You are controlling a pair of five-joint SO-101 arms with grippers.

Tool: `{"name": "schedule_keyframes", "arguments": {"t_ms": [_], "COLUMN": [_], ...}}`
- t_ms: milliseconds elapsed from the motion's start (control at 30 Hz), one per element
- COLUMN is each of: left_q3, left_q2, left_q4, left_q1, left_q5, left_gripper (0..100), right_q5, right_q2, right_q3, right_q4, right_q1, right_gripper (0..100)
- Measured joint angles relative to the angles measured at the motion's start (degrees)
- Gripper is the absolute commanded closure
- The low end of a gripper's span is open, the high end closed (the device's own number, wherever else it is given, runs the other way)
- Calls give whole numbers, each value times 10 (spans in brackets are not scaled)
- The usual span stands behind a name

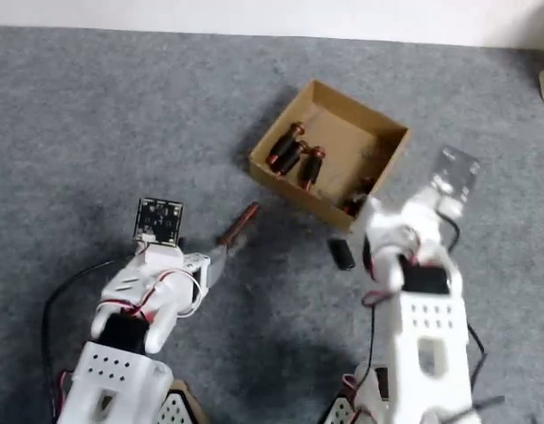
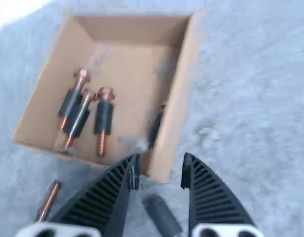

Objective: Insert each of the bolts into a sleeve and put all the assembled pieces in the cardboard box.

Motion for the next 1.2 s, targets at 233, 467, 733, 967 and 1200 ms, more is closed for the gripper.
{"name": "schedule_keyframes", "arguments": {"t_ms": [233, 467, 733, 967, 1200], "left_q3": [-62, -65, -185, -318, -415], "left_q2": [0, 16, 247, 472, 633], "left_q4": [37, 37, 37, 37, 37], "left_q1": [6, 62, 89, 89, 89], "left_q5": [-70, -94, -94, -99, -183], "left_gripper": [755, 755, 755, 755, 755], "right_q5": [0, 53, 83, 111, 114], "right_q2": [-214, -352, -441, -455, -455], "right_q3": [174, 324, 340, 340, 340], "right_q4": [-38, -111, -126, -126, -126], "right_q1": [49, 50, 33, 26, 26], "right_gripper": [878, 878, 878, 878, 878]}}
